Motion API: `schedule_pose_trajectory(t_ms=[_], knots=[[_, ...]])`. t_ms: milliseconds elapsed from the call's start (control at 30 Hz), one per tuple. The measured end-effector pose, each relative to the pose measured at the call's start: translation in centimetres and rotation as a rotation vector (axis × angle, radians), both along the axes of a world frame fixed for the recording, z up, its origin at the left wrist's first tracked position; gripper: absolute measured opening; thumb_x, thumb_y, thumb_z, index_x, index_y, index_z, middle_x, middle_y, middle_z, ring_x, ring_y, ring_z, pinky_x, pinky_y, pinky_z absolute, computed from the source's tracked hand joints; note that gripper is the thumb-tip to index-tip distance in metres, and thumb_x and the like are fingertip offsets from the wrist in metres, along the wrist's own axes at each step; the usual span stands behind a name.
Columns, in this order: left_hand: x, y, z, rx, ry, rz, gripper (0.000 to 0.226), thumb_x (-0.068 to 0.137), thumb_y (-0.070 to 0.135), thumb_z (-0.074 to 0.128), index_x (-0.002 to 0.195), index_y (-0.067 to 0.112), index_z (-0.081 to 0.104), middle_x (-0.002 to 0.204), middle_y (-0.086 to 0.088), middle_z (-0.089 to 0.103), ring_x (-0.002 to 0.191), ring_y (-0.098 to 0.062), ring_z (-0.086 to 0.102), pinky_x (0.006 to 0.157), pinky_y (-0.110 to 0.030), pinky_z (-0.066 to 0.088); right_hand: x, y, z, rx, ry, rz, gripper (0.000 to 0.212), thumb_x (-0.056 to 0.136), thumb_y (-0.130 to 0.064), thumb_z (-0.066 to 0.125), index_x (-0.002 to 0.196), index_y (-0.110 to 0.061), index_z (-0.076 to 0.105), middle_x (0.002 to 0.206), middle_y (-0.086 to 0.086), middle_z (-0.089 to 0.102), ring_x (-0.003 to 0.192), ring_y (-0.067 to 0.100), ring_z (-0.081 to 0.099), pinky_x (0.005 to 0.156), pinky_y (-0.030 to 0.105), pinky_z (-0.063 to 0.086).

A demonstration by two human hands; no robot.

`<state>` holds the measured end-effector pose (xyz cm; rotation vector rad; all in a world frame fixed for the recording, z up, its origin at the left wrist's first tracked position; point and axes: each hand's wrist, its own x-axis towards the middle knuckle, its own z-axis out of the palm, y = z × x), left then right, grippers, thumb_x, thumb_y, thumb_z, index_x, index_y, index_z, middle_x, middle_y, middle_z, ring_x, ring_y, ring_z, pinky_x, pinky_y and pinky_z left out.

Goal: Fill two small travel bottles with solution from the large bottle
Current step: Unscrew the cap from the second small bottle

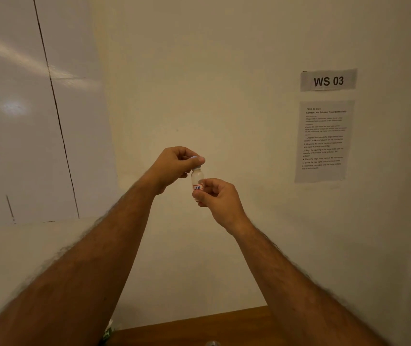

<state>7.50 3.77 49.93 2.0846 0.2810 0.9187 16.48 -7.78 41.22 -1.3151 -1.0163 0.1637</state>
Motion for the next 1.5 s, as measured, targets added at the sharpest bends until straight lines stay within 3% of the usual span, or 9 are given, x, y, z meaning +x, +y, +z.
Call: schedule_pose_trajectory(t_ms=[133, 300, 467, 600, 767, 933, 1133, 1367, 1500], knots=[[-0.1, 0.1, -0.1, -0.024, -0.008, 0.014, 0.027, 0.082, 0.033, 0.074, 0.093, 0.008, 0.071, 0.078, 0.001, 0.068, 0.063, -0.007, 0.051, 0.055, -0.021, 0.043, 0.1, 0.1, -0.1, 0.001, 0.004, 0.003, 0.043, 0.085, -0.015, 0.073, 0.125, -0.004, 0.06, 0.104, 0.01, 0.07, 0.09, 0.023, 0.069, 0.082, 0.039, 0.059], [-0.5, 0.5, -0.4, -0.217, -0.099, -0.039, 0.018, 0.084, 0.03, 0.072, 0.092, 0.014, 0.071, 0.077, 0.003, 0.068, 0.066, -0.009, 0.054, 0.059, -0.021, 0.048, 0.3, 0.2, -0.5, 0.003, 0.0, -0.004, 0.04, 0.085, -0.017, 0.073, 0.123, -0.009, 0.061, 0.103, 0.008, 0.07, 0.09, 0.021, 0.069, 0.079, 0.034, 0.06], [-1.0, 0.9, -1.8, -0.441, -0.187, -0.177, 0.024, 0.075, 0.027, 0.076, 0.094, 0.015, 0.067, 0.08, 0.003, 0.074, 0.075, -0.01, 0.069, 0.062, -0.02, 0.054, 0.7, 0.3, -1.3, -0.003, 0.016, -0.015, 0.037, 0.085, -0.015, 0.073, 0.12, -0.009, 0.062, 0.099, 0.003, 0.069, 0.088, 0.019, 0.069, 0.078, 0.035, 0.06], [-1.4, 1.4, -4.2, -0.555, -0.251, -0.195, 0.018, 0.085, 0.011, 0.069, 0.103, 0.011, 0.064, 0.087, -0.005, 0.074, 0.085, -0.018, 0.072, 0.068, -0.023, 0.057, 0.9, 0.5, -2.3, -0.009, 0.049, -0.011, 0.035, 0.085, -0.013, 0.072, 0.119, -0.008, 0.063, 0.097, 0.005, 0.071, 0.087, 0.02, 0.07, 0.078, 0.036, 0.06], [-1.9, 1.8, -8.6, -0.512, -0.179, -0.093, 0.016, 0.095, 0.021, 0.057, 0.108, 0.016, 0.067, 0.101, -0.003, 0.072, 0.096, -0.019, 0.07, 0.072, -0.027, 0.056, 1.0, 0.9, -4.2, -0.062, 0.068, -0.005, 0.041, 0.086, -0.016, 0.072, 0.124, -0.006, 0.061, 0.107, 0.008, 0.07, 0.093, 0.017, 0.069, 0.079, 0.034, 0.06], [-2.8, 2.2, -13.5, -0.575, -0.177, 0.018, 0.015, 0.088, 0.022, 0.068, 0.103, 0.022, 0.071, 0.092, 0.006, 0.072, 0.079, -0.005, 0.06, 0.064, -0.022, 0.044, 1.0, 1.4, -6.7, -0.12, 0.103, 0.006, 0.042, 0.081, -0.018, 0.077, 0.12, -0.007, 0.063, 0.103, 0.006, 0.072, 0.091, 0.016, 0.07, 0.078, 0.033, 0.06], [-4.5, 2.8, -19.2, -0.624, -0.155, 0.107, 0.017, 0.084, 0.014, 0.073, 0.099, 0.021, 0.07, 0.089, 0.002, 0.075, 0.075, -0.006, 0.068, 0.058, -0.018, 0.051, 0.3, 1.9, -11.0, -0.207, 0.101, -0.018, 0.038, 0.08, -0.022, 0.078, 0.114, -0.013, 0.065, 0.103, 0.003, 0.071, 0.092, 0.012, 0.068, 0.08, 0.027, 0.056], [-7.4, 2.8, -29.3, -0.516, 0.061, 0.286, 0.022, 0.078, 0.016, 0.079, 0.097, 0.011, 0.069, 0.09, -0.003, 0.073, 0.077, -0.016, 0.07, 0.065, -0.029, 0.058, -2.2, 2.1, -19.5, -0.386, 0.111, 0.012, 0.03, 0.079, -0.016, 0.078, 0.107, -0.012, 0.066, 0.097, 0.001, 0.069, 0.087, 0.013, 0.064, 0.079, 0.03, 0.056], [-9.3, 1.7, -35.3, -0.489, 0.199, 0.377, 0.025, 0.076, 0.022, 0.081, 0.096, 0.016, 0.068, 0.091, 0.001, 0.072, 0.076, -0.014, 0.07, 0.068, -0.03, 0.06, -4.0, 1.8, -25.0, -0.492, 0.125, 0.021, 0.027, 0.078, -0.016, 0.08, 0.101, -0.015, 0.066, 0.094, -0.002, 0.067, 0.083, 0.007, 0.061, 0.069, 0.015, 0.05]])
